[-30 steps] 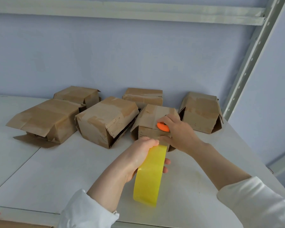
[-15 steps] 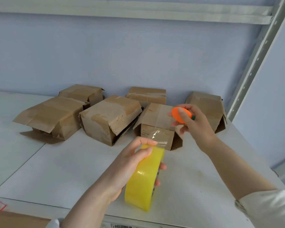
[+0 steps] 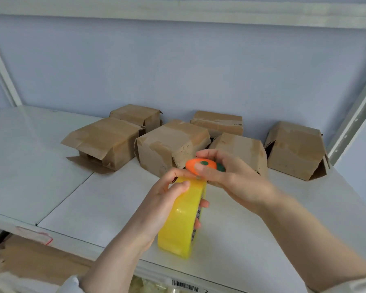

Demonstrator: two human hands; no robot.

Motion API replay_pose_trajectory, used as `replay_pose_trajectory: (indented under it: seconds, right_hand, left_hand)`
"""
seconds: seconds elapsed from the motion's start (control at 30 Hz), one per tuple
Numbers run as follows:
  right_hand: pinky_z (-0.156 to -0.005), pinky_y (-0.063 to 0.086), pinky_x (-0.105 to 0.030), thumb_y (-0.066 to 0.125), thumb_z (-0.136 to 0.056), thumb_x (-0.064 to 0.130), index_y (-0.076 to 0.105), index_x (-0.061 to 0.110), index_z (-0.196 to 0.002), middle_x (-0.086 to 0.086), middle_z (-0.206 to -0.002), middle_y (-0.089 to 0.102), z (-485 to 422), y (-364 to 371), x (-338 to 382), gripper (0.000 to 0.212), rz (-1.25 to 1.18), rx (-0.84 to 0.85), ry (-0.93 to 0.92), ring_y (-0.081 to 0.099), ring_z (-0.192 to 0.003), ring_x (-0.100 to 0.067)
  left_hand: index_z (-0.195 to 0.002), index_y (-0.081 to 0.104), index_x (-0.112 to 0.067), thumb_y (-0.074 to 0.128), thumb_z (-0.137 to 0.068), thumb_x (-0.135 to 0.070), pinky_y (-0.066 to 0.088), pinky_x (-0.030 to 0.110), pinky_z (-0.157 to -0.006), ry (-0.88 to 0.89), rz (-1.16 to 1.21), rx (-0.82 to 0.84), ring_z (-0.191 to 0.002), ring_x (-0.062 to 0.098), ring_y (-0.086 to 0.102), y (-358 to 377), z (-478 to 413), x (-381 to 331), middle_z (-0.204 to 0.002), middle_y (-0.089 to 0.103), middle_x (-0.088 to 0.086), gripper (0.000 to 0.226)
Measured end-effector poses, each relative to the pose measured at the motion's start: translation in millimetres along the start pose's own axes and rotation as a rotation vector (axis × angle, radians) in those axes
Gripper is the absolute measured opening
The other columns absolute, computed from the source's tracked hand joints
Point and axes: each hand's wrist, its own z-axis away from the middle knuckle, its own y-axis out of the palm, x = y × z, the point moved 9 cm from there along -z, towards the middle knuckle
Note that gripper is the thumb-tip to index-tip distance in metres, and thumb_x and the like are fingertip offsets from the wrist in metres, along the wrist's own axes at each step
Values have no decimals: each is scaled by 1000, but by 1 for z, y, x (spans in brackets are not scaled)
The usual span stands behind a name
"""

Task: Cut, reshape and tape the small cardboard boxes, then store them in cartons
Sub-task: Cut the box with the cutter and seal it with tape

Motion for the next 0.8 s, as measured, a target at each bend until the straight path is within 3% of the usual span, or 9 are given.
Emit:
replay_pose_trajectory:
  seconds: [0.1, 0.17, 0.3, 0.4, 0.53, 0.6, 0.67, 0.73, 0.8]
  right_hand:
    - [-71, 45, -14, 71, -79, 25, 55, 20, -110, 3, -107, 60, -15, 9, 8, 35, 118, -78, -56, 58, -91, -5]
    - [-64, 43, -9, 70, -79, 30, 59, 18, -106, 4, -101, 64, -28, 13, 16, 31, 216, -186, -102, 58, -84, -2]
    - [-65, 42, -5, 67, -69, 50, 63, 26, -85, 13, -84, 66, -48, 30, 25, 29, 291, -371, -149, 60, -80, 2]
    - [-63, 40, -3, 69, -77, 42, 62, 28, -79, 17, -75, 64, -56, 38, 23, 15, 337, -466, -141, 58, -75, 6]
    - [-64, 43, -7, 67, -78, 44, 66, 27, -80, 15, -75, 67, -62, 43, 13, 17, 294, -531, -113, 63, -79, -1]
    - [-66, 45, -10, 66, -78, 46, 66, 24, -82, 13, -77, 68, -63, 42, 11, 22, 314, -567, -107, 63, -80, -2]
    - [-65, 45, -12, 67, -77, 46, 65, 20, -84, 11, -78, 68, -62, 40, 10, 27, 302, -595, -121, 61, -76, -1]
    - [-61, 43, -10, 66, -78, 46, 62, 18, -82, 10, -76, 67, -60, 37, 12, 28, 288, -630, -141, 59, -70, 1]
    - [-60, 42, -9, 65, -75, 48, 62, 17, -81, 12, -72, 65, -57, 37, 16, 32, 297, -627, -166, 58, -68, 2]
  left_hand:
    - [-105, 55, -15, 42, -95, -20, 52, 33, -55, 6, 8, -10, -53, 29, 61, -23, -5, -3, -81, 70, 20, 16]
    - [-106, 54, -14, 42, -96, -20, 52, 32, -54, 16, 11, -6, -52, 29, 60, -40, -10, -8, -81, 70, 21, 17]
    - [-109, 52, -13, 42, -96, -18, 53, 32, -50, 24, 8, -24, -57, 26, 65, -74, -20, -15, -86, 70, 20, 17]
    - [-109, 49, -18, 43, -97, -22, 54, 28, -52, 4, -29, -36, -73, 27, 71, -87, -27, -10, -88, 72, 14, 14]
    - [-106, 45, -30, 46, -95, -37, 56, 29, -61, -63, -122, -30, -69, 30, 70, -94, -38, 3, -97, 69, 15, 13]
    - [-104, 43, -41, 52, -84, -56, 55, 44, -78, -50, -190, -58, -80, 32, 70, -97, -40, 2, -103, 67, 9, 27]
    - [-121, 32, -49, 52, -71, -70, 52, 48, -84, -48, -232, -34, -89, 31, 68, -96, -42, 1, -107, 67, 4, 58]
    - [-140, 4, -44, 55, -85, -53, 57, 26, -65, -61, -142, -23, -67, 14, 71, -97, -46, 3, -95, 66, -5, 76]
    - [-143, 7, -35, 51, -93, -33, 44, 7, -42, -62, -155, -41, -46, -7, 61, -101, -44, -5, -84, 54, -16, 66]
